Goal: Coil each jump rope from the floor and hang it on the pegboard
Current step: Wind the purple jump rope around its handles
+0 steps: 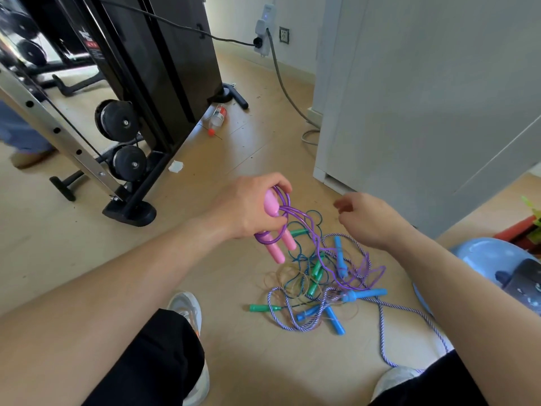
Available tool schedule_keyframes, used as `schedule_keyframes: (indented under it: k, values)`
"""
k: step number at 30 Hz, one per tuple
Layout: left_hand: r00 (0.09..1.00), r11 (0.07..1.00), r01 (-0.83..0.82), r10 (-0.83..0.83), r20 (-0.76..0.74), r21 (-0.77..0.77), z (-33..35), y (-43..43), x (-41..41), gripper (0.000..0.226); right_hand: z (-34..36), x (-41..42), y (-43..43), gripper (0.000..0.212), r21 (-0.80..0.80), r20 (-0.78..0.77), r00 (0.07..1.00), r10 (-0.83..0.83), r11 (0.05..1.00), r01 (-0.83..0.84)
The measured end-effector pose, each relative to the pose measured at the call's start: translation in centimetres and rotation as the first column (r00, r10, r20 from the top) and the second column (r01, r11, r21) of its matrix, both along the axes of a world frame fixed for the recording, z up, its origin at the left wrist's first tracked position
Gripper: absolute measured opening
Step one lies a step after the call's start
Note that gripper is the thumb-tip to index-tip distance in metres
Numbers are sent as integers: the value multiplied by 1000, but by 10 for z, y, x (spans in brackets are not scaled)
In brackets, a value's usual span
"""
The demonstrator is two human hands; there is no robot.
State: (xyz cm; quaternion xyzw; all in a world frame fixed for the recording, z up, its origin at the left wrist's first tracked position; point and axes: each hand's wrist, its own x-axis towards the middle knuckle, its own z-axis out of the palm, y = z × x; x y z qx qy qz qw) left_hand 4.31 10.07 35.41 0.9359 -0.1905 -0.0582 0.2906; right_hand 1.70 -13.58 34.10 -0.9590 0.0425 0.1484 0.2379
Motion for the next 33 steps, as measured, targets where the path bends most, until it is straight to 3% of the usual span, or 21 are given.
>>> schedule_keyframes:
  k: [2, 4, 6, 10, 13, 17, 22, 25, 30, 33]
  values:
    - [1000, 998, 19, -18, 23, -55, 1, -4, -2, 46, 4, -1, 5, 50, 284, -5, 999, 36, 958, -33]
    - [998, 992, 34, -27, 57, -123, 2, -9, -4, 47, 5, -5, 10, 54, 555, -60, 987, 151, 827, -93]
    - [997, 981, 37, -23, 73, -190, 4, -11, -5, 48, 1, -9, 16, 48, 630, -46, 956, 291, 751, -198]
    - [998, 952, 47, -57, -23, -301, 6, -9, -6, 48, 4, -9, 23, 20, 540, 2, 952, 305, 801, -258]
    - [993, 954, 49, -78, -87, -297, 5, -6, -6, 48, 7, -8, 19, 24, 386, -55, 919, 390, 857, -341]
    - [988, 983, 79, -100, -118, -164, 3, 4, -4, 45, 11, -7, 14, 27, 247, -41, 944, 329, 918, -309]
    - [937, 965, 91, -167, -306, -246, 7, 0, -3, 49, 27, -8, 10, 34, 515, 201, 977, 66, 841, -162]
    - [912, 943, 96, -212, -352, -317, 11, -3, -3, 50, 28, -9, 9, 34, 592, 238, 968, -80, 802, -79]
    - [916, 968, 86, -169, -365, -234, 5, -10, -10, 74, 25, -12, 14, 36, 643, 194, 978, -78, 763, -67]
    - [911, 971, 54, -144, -386, -234, 2, -10, -10, 58, 25, -11, 14, 34, 646, 151, 988, -43, 761, -65]
